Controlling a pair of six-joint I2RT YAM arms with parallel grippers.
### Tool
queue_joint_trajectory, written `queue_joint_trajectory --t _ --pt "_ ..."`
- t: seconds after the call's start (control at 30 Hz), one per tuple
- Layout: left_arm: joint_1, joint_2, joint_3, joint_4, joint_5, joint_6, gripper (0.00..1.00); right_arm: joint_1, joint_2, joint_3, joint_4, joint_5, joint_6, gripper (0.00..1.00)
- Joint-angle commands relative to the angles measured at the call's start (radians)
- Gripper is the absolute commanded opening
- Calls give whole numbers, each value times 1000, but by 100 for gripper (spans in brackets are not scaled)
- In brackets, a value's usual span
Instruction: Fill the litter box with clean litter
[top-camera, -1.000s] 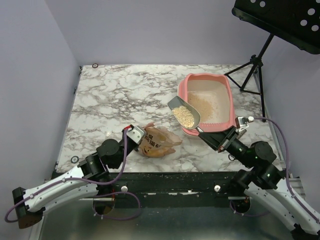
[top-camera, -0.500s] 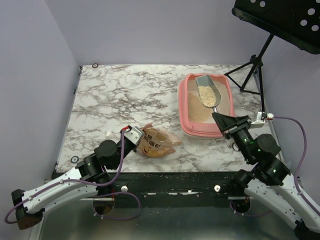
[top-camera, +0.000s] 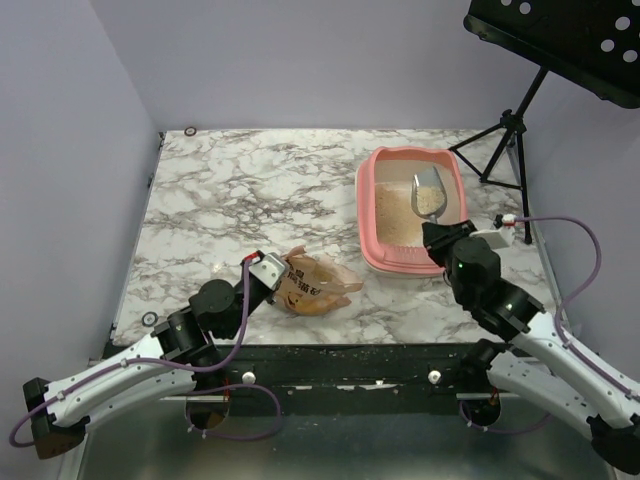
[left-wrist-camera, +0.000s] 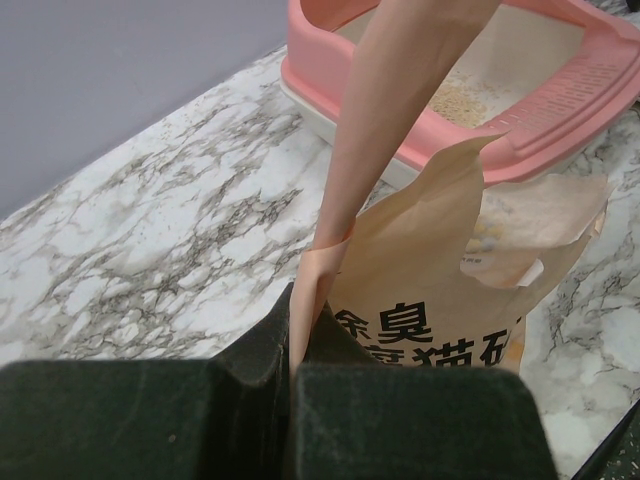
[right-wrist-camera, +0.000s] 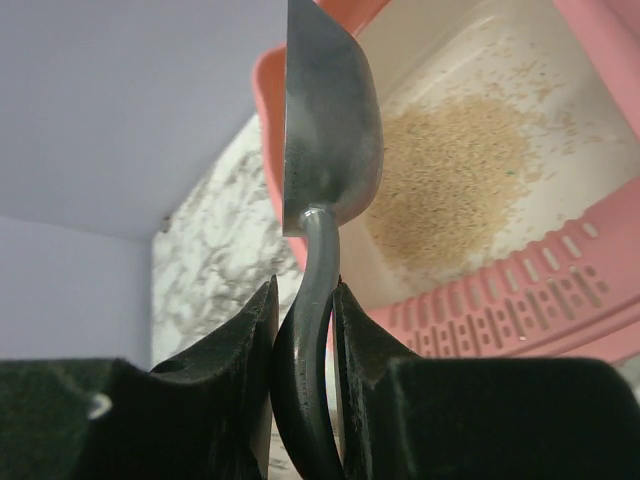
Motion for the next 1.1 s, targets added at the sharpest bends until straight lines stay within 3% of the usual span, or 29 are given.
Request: queue_joint_trajectory --t 0.0,0.3,0.6,1.07 --pt "-5 -6 33 133 -15 -3 0 -19 104 35 -19 59 -110 0" --pt "-5 -3 38 125 -23 4 0 -114 310 204 -156 -109 -334 0" --pt "-5 5 44 113 -15 1 0 -311 473 376 -331 -423 -590 0" --pt "-5 6 50 107 -6 -1 0 -339 649 705 -616 -471 -877 0"
